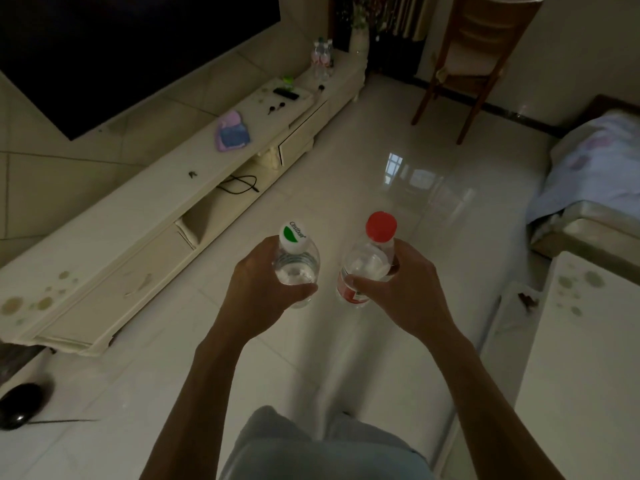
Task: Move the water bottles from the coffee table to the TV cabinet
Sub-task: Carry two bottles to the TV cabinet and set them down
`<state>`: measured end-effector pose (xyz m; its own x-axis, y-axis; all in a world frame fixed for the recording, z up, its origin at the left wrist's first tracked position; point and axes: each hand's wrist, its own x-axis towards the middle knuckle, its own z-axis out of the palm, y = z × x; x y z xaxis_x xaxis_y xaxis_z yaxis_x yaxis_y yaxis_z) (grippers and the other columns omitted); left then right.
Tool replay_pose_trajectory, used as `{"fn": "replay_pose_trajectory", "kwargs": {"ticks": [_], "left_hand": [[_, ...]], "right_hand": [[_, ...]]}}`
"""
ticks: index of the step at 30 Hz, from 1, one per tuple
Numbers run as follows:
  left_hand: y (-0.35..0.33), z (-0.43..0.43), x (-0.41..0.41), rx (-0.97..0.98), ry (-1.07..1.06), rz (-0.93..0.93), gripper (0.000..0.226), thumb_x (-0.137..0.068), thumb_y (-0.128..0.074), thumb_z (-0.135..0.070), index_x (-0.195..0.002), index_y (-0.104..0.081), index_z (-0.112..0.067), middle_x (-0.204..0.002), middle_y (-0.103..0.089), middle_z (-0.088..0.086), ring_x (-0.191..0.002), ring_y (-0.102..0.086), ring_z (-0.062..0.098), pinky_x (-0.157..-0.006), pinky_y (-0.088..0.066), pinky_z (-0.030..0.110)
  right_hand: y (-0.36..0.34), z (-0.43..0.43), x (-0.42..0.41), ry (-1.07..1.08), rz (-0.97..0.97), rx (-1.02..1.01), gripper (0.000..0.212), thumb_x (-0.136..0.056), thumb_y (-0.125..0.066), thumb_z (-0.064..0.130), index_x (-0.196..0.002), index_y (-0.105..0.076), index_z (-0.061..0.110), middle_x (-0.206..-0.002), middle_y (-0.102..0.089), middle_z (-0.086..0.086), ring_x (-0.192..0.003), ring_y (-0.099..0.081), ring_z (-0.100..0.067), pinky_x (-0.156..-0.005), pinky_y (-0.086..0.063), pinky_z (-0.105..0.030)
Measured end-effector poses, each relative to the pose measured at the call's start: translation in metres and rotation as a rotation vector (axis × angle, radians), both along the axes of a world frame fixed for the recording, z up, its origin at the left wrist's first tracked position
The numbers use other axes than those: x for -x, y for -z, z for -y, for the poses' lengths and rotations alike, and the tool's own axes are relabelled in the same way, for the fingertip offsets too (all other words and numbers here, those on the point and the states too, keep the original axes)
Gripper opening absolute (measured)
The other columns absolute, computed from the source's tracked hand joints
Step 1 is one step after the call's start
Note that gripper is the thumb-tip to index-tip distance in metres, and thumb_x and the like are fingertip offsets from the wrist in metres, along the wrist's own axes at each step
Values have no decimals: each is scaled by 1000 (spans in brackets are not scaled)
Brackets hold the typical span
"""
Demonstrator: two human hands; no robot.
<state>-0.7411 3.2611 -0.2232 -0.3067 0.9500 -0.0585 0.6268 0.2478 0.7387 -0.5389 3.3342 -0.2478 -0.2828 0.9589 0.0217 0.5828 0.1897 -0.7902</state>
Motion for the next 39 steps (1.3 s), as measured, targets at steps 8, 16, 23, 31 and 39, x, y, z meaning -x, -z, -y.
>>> {"fn": "replay_pose_trajectory", "kwargs": {"ticks": [8,16,23,31,39], "left_hand": [[4,-68,27,34,39,-16,69,-66,-82,-30,-126,-51,-18,-107,-56,-12,-94,-53,5,-70,-34,7],[10,-158,76,52,161,65,67,-68,-82,-28,-125,-50,-19,-104,-51,-15,-93,-50,2,-72,-33,6],[5,-228,126,31,236,133,59,-65,-84,-31,-113,-49,-31,-94,-55,-23,-84,-54,-9,-68,-38,5],[10,-290,146,30,286,155,62,-64,-84,-32,-116,-51,-29,-98,-57,-19,-85,-56,-8,-68,-41,6],[13,-361,138,47,296,170,64,-64,-85,-29,-119,-51,-27,-99,-57,-19,-87,-55,-7,-69,-40,6]], "right_hand": [[1,-66,12,27,48,-29,71,-61,-83,53,-119,-56,22,-105,-65,8,-88,-63,-7,-78,-53,-20],[-6,-131,59,130,76,-12,75,-59,-79,56,-123,-54,25,-109,-64,10,-92,-63,-7,-83,-55,-25],[-16,-180,110,195,72,-22,74,-62,-77,55,-125,-55,22,-107,-62,14,-90,-62,-2,-76,-47,-11],[-13,-233,136,231,58,-22,75,-63,-77,55,-125,-57,19,-112,-67,7,-92,-65,-6,-78,-49,-12],[-4,-302,128,242,39,-12,76,-62,-77,55,-125,-56,18,-110,-66,7,-91,-64,-7,-74,-46,-10]]}}
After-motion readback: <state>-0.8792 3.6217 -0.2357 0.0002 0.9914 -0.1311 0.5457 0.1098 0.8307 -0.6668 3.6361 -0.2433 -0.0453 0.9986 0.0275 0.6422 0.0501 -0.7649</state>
